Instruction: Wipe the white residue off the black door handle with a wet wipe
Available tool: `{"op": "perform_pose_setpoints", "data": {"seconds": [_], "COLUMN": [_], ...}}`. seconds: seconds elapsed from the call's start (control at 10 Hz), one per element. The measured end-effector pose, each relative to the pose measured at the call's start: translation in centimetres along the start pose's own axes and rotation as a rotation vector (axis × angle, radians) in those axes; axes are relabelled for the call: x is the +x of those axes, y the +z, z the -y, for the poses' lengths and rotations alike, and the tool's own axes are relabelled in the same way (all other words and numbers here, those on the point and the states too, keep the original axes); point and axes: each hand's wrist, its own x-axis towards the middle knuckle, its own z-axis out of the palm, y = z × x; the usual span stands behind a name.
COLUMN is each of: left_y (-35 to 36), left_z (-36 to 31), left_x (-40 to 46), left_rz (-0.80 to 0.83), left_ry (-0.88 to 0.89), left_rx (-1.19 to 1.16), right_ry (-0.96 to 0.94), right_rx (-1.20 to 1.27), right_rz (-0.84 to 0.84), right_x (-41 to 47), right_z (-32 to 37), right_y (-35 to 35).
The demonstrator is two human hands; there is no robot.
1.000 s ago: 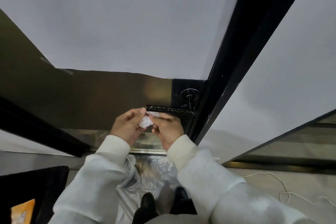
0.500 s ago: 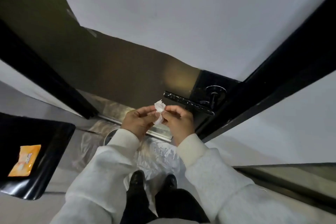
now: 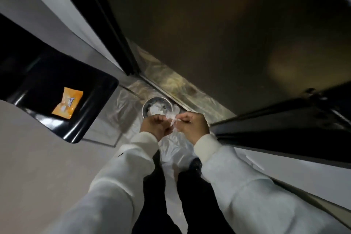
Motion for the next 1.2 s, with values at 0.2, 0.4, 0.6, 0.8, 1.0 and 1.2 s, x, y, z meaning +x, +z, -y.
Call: {"op": "perform_pose_setpoints", "data": {"seconds": [0.2, 0.4, 0.6, 0.8, 1.0, 1.2], "left_y": [-5.3, -10.1, -12.6, -12.7, -11.4, -10.0], "left_z": [3.5, 7.6, 10.3, 11.5, 9.9, 7.6], "left_x": [10.5, 21.3, 29.3, 31.4, 28.7, 25.5], "left_rz": [-0.098, -0.094, -0.075, -0.067, -0.078, 0.098], "left_ry": [-0.053, -0.012, -0.006, 0.041, 0.024, -0.154], "left_rx": [0.047, 0.143, 0.294, 0.474, 0.677, 0.57], "right_ry": [0.048, 0.033, 0.032, 0.183, 0.111, 0.053], "right_rx": [-0.16, -0.306, -0.366, -0.341, -0.4, -0.422], "right_rz": [-0.007, -0.001, -0.034, 0.013, 0.046, 0.085], "right_x": [9.2, 17.8, 24.3, 24.8, 22.9, 22.2], "right_z": [-6.6, -12.9, -18.2, -21.4, -20.2, -17.2], "right_y": [7.7, 13.7, 16.5, 17.3, 16.1, 15.5]}}
